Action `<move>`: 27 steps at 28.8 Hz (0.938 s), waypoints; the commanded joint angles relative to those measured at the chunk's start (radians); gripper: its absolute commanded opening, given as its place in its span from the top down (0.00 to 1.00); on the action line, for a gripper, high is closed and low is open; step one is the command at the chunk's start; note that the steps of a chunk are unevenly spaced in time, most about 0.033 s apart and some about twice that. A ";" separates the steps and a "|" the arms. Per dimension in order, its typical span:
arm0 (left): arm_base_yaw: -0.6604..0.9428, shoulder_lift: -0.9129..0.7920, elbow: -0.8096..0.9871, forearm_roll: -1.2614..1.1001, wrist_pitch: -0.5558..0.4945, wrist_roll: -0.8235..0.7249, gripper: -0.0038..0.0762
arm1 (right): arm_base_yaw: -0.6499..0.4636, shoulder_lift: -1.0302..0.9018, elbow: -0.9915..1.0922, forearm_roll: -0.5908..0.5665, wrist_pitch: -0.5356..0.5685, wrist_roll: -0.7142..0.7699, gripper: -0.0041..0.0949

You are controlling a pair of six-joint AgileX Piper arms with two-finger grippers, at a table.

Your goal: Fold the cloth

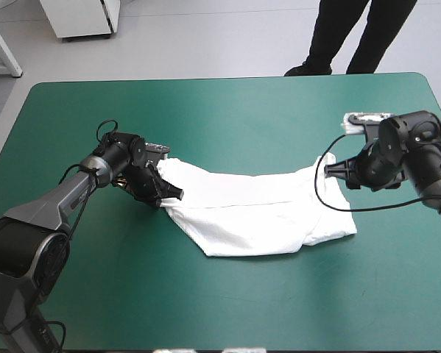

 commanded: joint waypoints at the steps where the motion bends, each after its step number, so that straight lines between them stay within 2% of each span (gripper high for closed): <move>1: -0.005 -0.003 -0.003 -0.037 -0.065 0.002 0.96 | -0.006 -0.033 0.077 0.030 -0.106 -0.006 0.46; 14: -0.005 -0.003 -0.003 -0.037 -0.056 0.012 0.96 | -0.006 -0.018 0.384 0.035 -0.368 0.066 0.47; 23: -0.005 -0.003 -0.003 -0.037 -0.047 0.019 0.96 | -0.006 0.128 0.407 0.038 -0.426 0.099 0.47; 25: -0.005 -0.003 -0.003 -0.037 -0.046 0.019 0.96 | -0.006 0.157 0.407 0.059 -0.414 0.099 0.52; 26: -0.005 -0.007 -0.003 -0.037 -0.045 0.019 0.96 | -0.006 0.163 0.407 0.073 -0.409 0.099 0.60; 27: -0.005 -0.019 -0.005 -0.037 -0.029 0.019 0.96 | -0.006 0.166 0.407 0.090 -0.394 0.092 0.83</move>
